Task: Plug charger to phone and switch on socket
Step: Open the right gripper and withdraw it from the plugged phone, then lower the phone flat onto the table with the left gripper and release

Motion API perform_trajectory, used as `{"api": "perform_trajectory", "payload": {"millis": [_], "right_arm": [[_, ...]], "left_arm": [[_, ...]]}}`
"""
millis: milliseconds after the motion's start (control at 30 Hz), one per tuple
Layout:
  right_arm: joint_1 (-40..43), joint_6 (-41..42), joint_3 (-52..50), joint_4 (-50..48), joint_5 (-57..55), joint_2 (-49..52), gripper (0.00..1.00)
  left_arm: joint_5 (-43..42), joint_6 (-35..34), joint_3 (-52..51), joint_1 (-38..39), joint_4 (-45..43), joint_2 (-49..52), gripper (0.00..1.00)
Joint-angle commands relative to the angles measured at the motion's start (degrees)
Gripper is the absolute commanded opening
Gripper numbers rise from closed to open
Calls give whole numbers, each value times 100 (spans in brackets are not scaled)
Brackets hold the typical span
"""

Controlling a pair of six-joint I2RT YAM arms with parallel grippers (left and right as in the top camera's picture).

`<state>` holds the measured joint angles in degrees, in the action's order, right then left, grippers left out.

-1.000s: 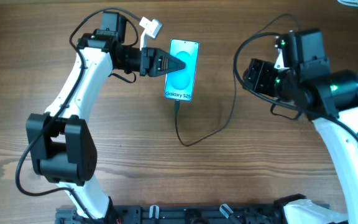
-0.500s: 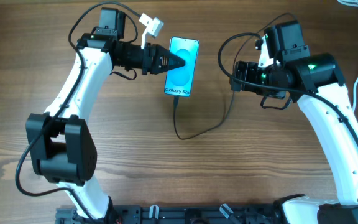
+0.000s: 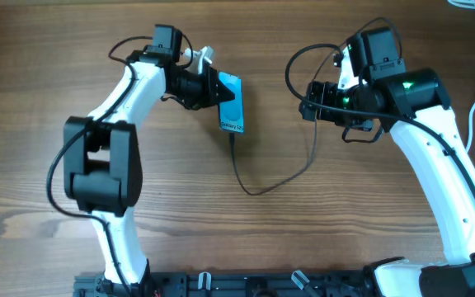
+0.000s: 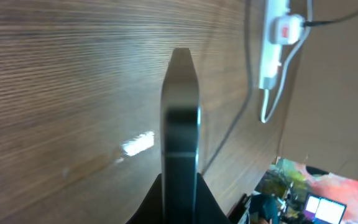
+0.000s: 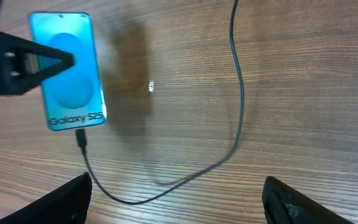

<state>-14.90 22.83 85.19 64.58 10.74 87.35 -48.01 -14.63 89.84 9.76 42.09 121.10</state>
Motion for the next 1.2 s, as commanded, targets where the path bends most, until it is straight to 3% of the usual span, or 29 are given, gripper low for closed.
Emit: {"api": "perform_trajectory", "payload": {"millis": [0,133,367,900,1167], "right_arm": [[13,-20,-42,-63,96,57,88],[13,-17,-42,-111,94,57,88],[13,-31,-42,-116,94,57,88],[13,-17,-42,-234,96,63,88],[9,-13,-42,-219,225,63,88]], "left_arm": [[-74,-216,17,28,-118,267,4],[26,-223,17,186,-142,466,4],[1062,-448,17,761,-313,525,4],[1469,-455,11,887,-592,531,4],[1580,-516,-61,887,-575,538,11]]}}
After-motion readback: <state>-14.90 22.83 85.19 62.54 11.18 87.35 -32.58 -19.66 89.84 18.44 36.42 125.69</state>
